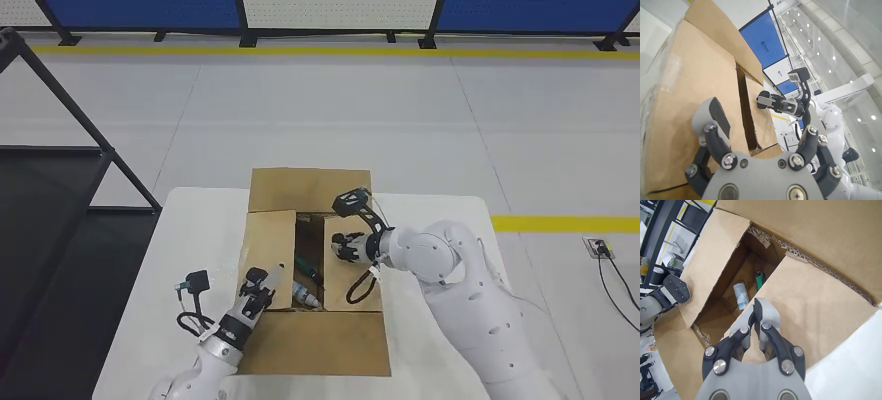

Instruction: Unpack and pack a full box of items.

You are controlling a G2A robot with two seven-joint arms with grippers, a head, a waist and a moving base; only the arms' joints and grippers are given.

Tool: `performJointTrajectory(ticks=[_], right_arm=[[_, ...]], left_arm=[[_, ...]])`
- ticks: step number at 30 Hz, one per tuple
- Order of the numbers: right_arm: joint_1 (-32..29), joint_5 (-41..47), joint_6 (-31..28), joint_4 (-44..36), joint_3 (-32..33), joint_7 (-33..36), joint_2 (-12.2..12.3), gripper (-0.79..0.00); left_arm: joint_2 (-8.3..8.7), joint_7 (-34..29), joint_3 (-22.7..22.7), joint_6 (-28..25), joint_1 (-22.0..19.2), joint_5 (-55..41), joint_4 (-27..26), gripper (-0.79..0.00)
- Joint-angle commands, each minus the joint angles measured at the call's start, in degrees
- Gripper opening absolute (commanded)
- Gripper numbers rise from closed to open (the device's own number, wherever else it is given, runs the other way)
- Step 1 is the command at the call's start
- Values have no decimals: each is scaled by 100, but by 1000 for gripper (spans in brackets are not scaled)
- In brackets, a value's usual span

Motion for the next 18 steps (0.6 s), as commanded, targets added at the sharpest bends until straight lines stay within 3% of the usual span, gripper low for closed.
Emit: performJointTrajectory(ticks=[1, 8, 9, 10, 11, 18], right_arm=[[-12, 63, 66, -59, 114, -80, 24, -785], [81, 705, 248, 231, 548, -463, 71, -785], [118, 836, 238, 336, 596, -518, 72, -610], [152, 1012, 194, 445, 657, -573, 74, -271], [189, 1116, 153, 556, 718, -626, 82, 0], [246, 1315, 144, 830, 899, -790, 117, 0]], left_arm=[[8, 53, -60, -114, 74, -79, -147, 0], [42, 117, -351, -410, 355, -472, -634, 0], [48, 111, -408, -455, 396, -546, -693, 0], [53, 120, -471, -512, 436, -632, -766, 0], [59, 125, -540, -576, 483, -725, -834, 0], [125, 244, -1242, -1653, 1018, -799, -1157, 0]])
